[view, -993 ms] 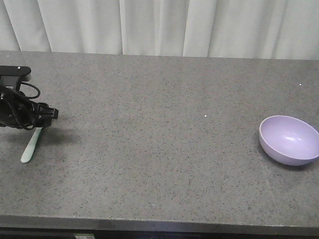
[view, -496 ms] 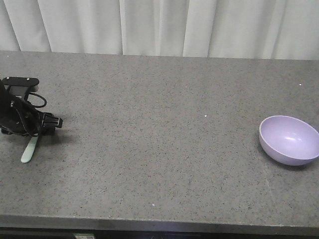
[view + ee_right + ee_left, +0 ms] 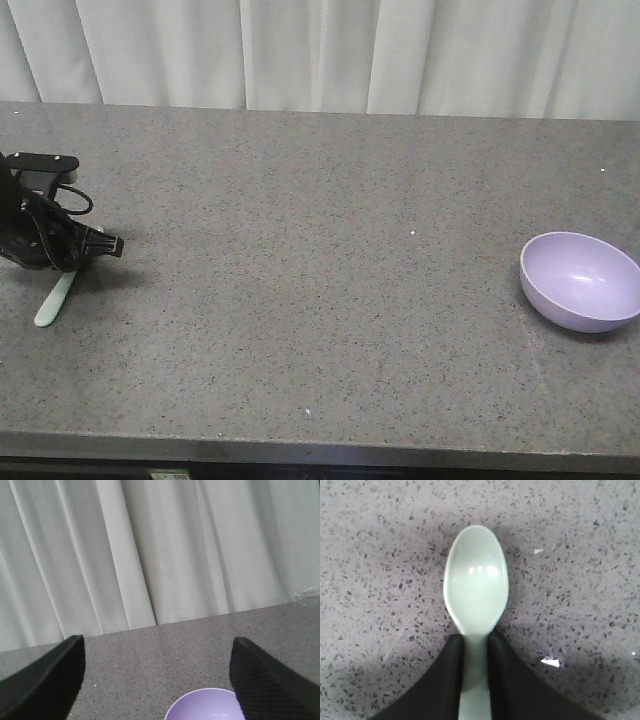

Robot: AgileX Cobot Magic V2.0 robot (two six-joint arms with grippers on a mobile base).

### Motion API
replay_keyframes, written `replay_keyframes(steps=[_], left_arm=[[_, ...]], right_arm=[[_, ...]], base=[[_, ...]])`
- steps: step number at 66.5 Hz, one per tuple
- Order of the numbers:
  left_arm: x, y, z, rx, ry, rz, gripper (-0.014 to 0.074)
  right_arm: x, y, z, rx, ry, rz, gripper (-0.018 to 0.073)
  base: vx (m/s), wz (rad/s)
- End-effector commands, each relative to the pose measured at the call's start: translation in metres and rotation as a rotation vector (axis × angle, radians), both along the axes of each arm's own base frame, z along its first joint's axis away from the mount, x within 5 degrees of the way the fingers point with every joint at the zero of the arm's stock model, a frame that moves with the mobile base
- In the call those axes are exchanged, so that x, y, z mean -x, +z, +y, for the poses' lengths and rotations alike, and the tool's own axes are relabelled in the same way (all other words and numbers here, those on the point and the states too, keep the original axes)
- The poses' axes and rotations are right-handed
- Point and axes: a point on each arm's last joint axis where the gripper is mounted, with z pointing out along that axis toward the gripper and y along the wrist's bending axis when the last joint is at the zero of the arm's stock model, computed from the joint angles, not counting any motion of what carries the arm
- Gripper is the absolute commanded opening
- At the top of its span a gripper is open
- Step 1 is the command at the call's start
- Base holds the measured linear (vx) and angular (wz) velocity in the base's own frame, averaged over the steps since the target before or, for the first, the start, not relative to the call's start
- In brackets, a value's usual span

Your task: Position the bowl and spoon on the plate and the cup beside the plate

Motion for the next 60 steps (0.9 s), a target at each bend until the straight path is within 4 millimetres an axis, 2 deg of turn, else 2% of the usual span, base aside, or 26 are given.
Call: replay_keyframes(steps=[1, 11, 20, 39, 60], left_arm=[[0.010, -0.001, -0.003, 0.022, 0.007, 0.107, -0.0008], [0.013, 0.001, -0.004, 0.023, 0.007, 0.126, -0.0007], [0.015, 0.011, -0.004, 0.025, 0.007, 0.101, -0.0007], [0.028, 0.055, -0.004, 0.040, 0.009, -0.031, -0.0007], [0.052, 0.116, -0.008, 0.139, 0.035, -0.238, -0.0007]], right_arm=[[0.000, 0.015, -0.002, 0.017, -0.021, -0.083, 0.0582], [0.000, 0.015, -0.002, 0.017, -0.022, -0.084, 0.0582], [0.000, 0.015, -0.002, 0.015, -0.021, -0.084, 0.0582], [0.000, 0.015, -0.002, 0.015, -0.021, -0.084, 0.0582], [0.000, 0.014, -0.002, 0.017, -0.020, -0.075, 0.0582]], base=[[0.00, 0.00], [0.00, 0.00], [0.00, 0.00], [0.00, 0.00], [0.00, 0.00]])
